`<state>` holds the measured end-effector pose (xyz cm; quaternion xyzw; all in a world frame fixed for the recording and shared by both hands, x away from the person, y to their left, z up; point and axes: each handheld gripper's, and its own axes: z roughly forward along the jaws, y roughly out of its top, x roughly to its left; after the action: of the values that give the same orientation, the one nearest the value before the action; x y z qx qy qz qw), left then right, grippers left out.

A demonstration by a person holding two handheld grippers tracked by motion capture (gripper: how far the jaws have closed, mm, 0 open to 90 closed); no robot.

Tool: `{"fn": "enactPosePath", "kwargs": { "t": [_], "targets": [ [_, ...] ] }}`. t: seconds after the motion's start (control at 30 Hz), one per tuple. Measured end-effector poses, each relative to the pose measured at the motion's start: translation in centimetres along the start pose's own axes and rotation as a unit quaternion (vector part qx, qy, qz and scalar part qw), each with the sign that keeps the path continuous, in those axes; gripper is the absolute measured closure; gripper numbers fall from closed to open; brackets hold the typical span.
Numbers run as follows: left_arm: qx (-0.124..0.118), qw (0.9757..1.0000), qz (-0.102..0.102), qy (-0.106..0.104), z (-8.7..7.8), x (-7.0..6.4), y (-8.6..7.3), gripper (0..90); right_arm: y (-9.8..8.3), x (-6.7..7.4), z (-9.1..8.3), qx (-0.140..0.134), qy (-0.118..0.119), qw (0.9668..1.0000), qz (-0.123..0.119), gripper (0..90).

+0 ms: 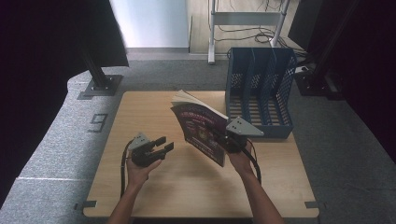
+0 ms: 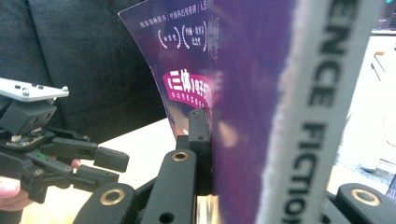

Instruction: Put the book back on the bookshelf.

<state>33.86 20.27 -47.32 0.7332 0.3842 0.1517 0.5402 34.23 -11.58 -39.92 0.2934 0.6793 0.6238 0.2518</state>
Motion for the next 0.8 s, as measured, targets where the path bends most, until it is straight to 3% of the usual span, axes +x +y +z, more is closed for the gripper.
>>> {"fn": "enactPosePath", "kwargs": {
  "t": [0.23, 0.8],
  "targets": [
    [0.010, 0.9999, -0.004, 0.002, 0.2, 0.3, -0.4, 50.5, 0.6, -0.3, -0.2, 0.002, -0.007, 1.0000, 0.004, 81.6],
    [0.026, 0.9996, -0.008, 0.005, 0.3, 0.6, -1.0, 50.4, 2.0, -1.2, -1.2, -0.022, -0.021, 0.9994, 0.015, 81.6]
  ]
}}
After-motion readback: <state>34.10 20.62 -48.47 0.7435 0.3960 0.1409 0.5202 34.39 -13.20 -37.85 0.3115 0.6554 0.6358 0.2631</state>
